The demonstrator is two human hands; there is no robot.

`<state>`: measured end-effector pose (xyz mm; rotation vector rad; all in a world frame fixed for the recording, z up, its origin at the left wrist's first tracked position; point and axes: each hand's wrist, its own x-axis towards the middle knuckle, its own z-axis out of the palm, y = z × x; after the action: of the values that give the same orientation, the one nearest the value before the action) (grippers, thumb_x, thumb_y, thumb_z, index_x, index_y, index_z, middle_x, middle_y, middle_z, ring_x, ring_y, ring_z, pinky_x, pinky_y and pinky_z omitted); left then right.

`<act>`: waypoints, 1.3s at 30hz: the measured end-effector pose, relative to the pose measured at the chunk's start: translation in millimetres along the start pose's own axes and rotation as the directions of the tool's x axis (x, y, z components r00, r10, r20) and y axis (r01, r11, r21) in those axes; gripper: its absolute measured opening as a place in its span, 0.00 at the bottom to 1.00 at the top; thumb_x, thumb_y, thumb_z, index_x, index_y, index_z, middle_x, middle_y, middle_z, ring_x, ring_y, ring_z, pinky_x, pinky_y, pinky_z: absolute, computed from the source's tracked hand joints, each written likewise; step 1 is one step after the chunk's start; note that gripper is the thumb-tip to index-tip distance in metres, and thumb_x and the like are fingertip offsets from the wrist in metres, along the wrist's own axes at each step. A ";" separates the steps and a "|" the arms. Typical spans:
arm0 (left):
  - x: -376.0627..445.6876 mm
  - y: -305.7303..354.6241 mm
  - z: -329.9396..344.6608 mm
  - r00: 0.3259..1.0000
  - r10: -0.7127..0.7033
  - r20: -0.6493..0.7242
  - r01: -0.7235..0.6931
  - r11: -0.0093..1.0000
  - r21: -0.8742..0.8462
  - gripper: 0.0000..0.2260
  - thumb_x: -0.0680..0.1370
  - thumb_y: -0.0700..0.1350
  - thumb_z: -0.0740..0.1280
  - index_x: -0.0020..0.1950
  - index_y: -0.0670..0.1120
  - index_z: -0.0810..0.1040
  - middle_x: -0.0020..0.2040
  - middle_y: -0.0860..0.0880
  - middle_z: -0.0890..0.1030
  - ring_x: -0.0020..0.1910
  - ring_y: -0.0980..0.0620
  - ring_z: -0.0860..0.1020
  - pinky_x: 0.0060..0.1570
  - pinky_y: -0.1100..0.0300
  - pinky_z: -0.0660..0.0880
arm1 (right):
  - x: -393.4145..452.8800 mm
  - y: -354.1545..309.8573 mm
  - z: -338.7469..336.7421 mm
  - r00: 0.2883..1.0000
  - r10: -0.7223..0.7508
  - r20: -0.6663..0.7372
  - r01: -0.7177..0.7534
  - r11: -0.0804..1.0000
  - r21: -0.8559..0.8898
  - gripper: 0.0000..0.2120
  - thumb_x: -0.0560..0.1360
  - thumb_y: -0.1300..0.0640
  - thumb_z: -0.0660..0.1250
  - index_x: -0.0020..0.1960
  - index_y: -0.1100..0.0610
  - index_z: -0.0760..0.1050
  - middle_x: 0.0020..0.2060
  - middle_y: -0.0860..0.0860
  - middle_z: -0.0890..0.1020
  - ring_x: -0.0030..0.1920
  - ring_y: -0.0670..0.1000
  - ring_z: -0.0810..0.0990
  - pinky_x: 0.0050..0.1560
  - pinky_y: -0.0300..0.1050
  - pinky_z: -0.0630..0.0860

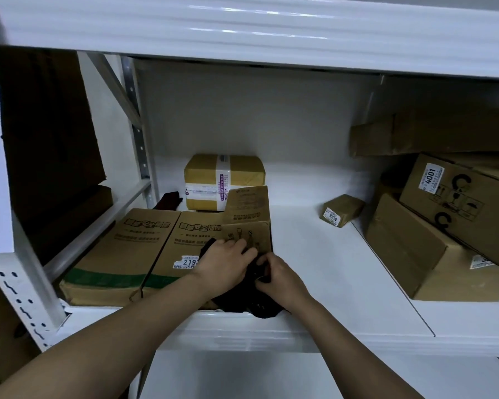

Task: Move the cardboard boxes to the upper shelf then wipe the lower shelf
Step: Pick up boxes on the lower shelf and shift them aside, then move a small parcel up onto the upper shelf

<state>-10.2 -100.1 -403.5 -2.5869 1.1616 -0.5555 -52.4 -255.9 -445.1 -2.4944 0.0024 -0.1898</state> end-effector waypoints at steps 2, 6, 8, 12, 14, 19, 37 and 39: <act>1.1 3.0 1.7 0.997 0.000 0.074 -0.002 1.000 0.023 0.13 0.80 0.45 0.56 0.64 0.47 0.66 0.59 0.45 0.72 0.56 0.46 0.74 0.52 0.54 0.66 | 0.5 -1.0 -0.4 1.000 0.025 0.011 -0.025 1.000 -0.012 0.14 0.71 0.55 0.68 0.55 0.54 0.71 0.47 0.47 0.75 0.49 0.49 0.75 0.45 0.46 0.73; 6.6 1.1 -6.6 0.985 0.032 0.168 -0.027 0.999 -0.030 0.12 0.80 0.46 0.56 0.61 0.45 0.71 0.59 0.44 0.73 0.55 0.45 0.75 0.50 0.54 0.68 | 1.5 -4.1 -10.9 0.995 0.068 0.067 -0.067 0.998 -0.020 0.10 0.73 0.51 0.67 0.53 0.53 0.75 0.50 0.48 0.78 0.49 0.49 0.77 0.44 0.42 0.71; 9.5 -5.2 -15.9 0.986 0.006 0.169 0.020 0.988 -0.152 0.11 0.80 0.48 0.57 0.58 0.45 0.72 0.56 0.44 0.76 0.52 0.45 0.76 0.45 0.56 0.69 | 2.3 -6.0 -20.7 0.997 0.079 -0.008 -0.079 0.995 -0.059 0.08 0.75 0.50 0.64 0.52 0.50 0.77 0.52 0.47 0.80 0.50 0.49 0.78 0.42 0.41 0.69; 14.7 -10.6 -36.7 0.997 -0.059 -0.043 0.044 0.957 -0.286 0.08 0.79 0.45 0.58 0.53 0.44 0.72 0.50 0.45 0.76 0.46 0.46 0.76 0.40 0.56 0.74 | 1.8 -8.4 -34.8 0.974 0.111 -0.196 -0.112 0.994 0.006 0.08 0.76 0.52 0.61 0.49 0.48 0.78 0.49 0.44 0.81 0.48 0.49 0.79 0.43 0.42 0.72; 19.3 -8.7 -44.6 0.990 -0.053 -0.129 0.010 0.951 -0.310 0.08 0.79 0.45 0.58 0.52 0.44 0.74 0.49 0.47 0.75 0.46 0.48 0.75 0.41 0.55 0.74 | 1.3 -9.0 -40.4 0.960 0.149 -0.237 -0.127 0.986 0.106 0.08 0.76 0.53 0.61 0.47 0.49 0.79 0.46 0.44 0.82 0.46 0.49 0.79 0.46 0.44 0.75; 45.9 -1.8 -62.4 0.978 -0.109 -0.178 -0.001 0.851 -0.525 0.07 0.78 0.46 0.60 0.51 0.46 0.76 0.48 0.49 0.78 0.46 0.50 0.77 0.43 0.53 0.76 | 1.3 -3.2 -61.3 0.916 0.245 -0.318 -0.178 0.958 0.225 0.09 0.75 0.55 0.60 0.45 0.49 0.80 0.41 0.44 0.83 0.43 0.48 0.79 0.45 0.45 0.74; 194.6 68.8 -40.8 0.959 -0.105 0.264 0.273 0.599 -0.753 0.20 0.77 0.49 0.63 0.68 0.46 0.67 0.59 0.46 0.77 0.55 0.47 0.76 0.56 0.53 0.73 | 58.0 110.7 -149.2 0.918 0.323 -0.229 -0.292 0.943 0.161 0.08 0.76 0.55 0.62 0.44 0.57 0.79 0.43 0.55 0.83 0.46 0.57 0.81 0.52 0.53 0.78; 212.5 79.0 -34.6 0.944 -0.128 0.304 0.319 0.588 -0.743 0.24 0.77 0.50 0.64 0.70 0.44 0.64 0.63 0.44 0.73 0.58 0.46 0.75 0.57 0.53 0.73 | 71.1 130.8 -157.0 0.928 0.316 -0.199 -0.282 0.942 0.181 0.07 0.77 0.56 0.62 0.45 0.55 0.79 0.46 0.56 0.83 0.48 0.56 0.81 0.53 0.54 0.78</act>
<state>51.8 -314.6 -351.5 -3.4515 1.1729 0.3267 2.2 -457.6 -389.0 -2.2747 0.4462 -0.3295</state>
